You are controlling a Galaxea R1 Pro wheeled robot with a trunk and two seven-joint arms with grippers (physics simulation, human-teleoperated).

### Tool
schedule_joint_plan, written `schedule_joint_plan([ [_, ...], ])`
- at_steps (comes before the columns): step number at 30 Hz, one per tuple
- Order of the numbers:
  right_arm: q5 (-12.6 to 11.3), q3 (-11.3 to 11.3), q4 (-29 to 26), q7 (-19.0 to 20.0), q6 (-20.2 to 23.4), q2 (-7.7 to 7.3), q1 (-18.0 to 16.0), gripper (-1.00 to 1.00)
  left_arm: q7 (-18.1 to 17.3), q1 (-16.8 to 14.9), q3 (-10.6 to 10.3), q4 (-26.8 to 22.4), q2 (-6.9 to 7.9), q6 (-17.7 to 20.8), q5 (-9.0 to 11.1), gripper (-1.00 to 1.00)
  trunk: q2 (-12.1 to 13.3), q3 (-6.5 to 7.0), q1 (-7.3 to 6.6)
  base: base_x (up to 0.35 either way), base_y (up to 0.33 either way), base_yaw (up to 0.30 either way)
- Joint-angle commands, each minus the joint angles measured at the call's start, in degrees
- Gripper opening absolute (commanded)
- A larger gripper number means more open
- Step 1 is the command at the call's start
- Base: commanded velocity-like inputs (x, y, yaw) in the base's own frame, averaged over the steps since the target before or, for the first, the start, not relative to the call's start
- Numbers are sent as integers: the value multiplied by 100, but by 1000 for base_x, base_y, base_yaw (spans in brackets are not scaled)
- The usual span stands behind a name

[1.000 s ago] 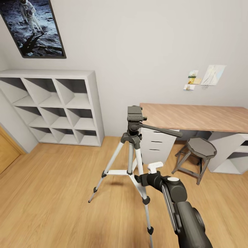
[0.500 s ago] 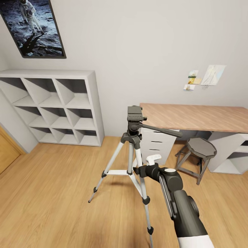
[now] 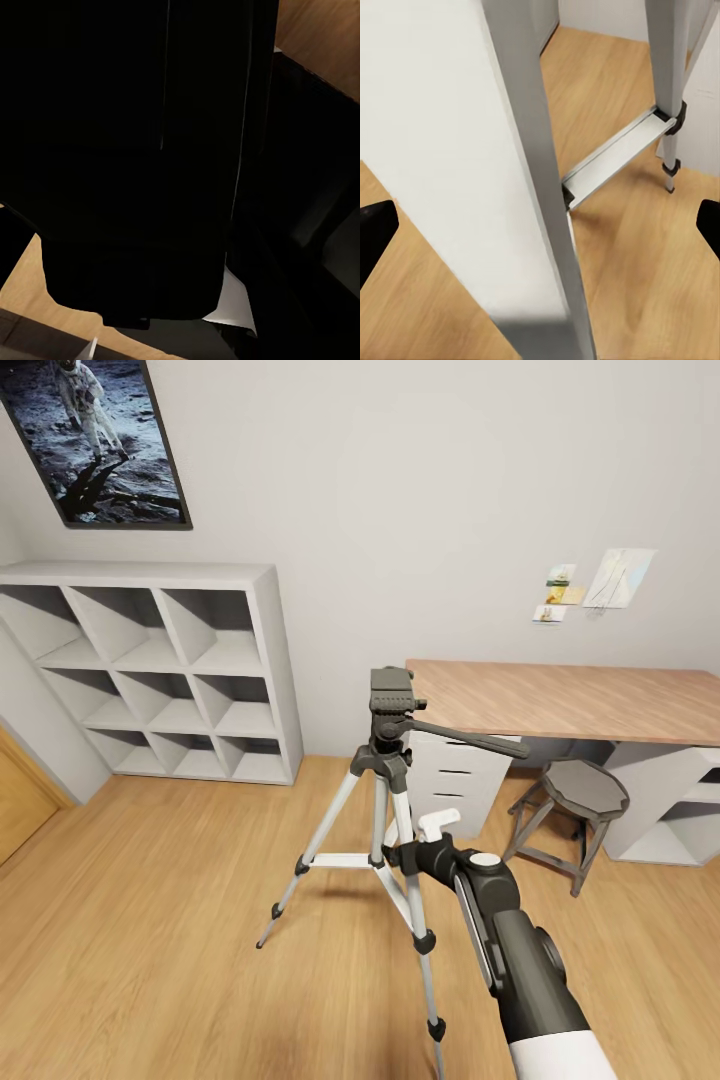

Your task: Attach the digital camera to the camera tripod in the bedroom.

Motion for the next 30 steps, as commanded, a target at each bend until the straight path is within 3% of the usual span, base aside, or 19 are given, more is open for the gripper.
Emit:
schedule_joint_plan([
  [1,61,-4,-6,46,1,2,-5,100,2,-4,-44,0,0,17,40,-100,-10,-10,3,0,0,0],
  [5,71,-4,-2,46,-55,2,-5,100,3,-4,-45,0,0,17,40,-100,-10,-10,3,0,0,0],
  [6,71,-4,-2,46,-59,2,-5,-100,2,-4,-45,0,0,17,40,-100,-10,-10,3,0,0,0],
  [24,110,-2,-74,53,-230,2,-5,-100,24,-4,-38,-8,-2,-19,67,-100,-10,-10,3,0,0,0],
  [30,117,-12,-71,52,-233,2,2,-100,25,-4,-56,-18,25,-391,29,-100,-10,-10,3,0,0,0],
])
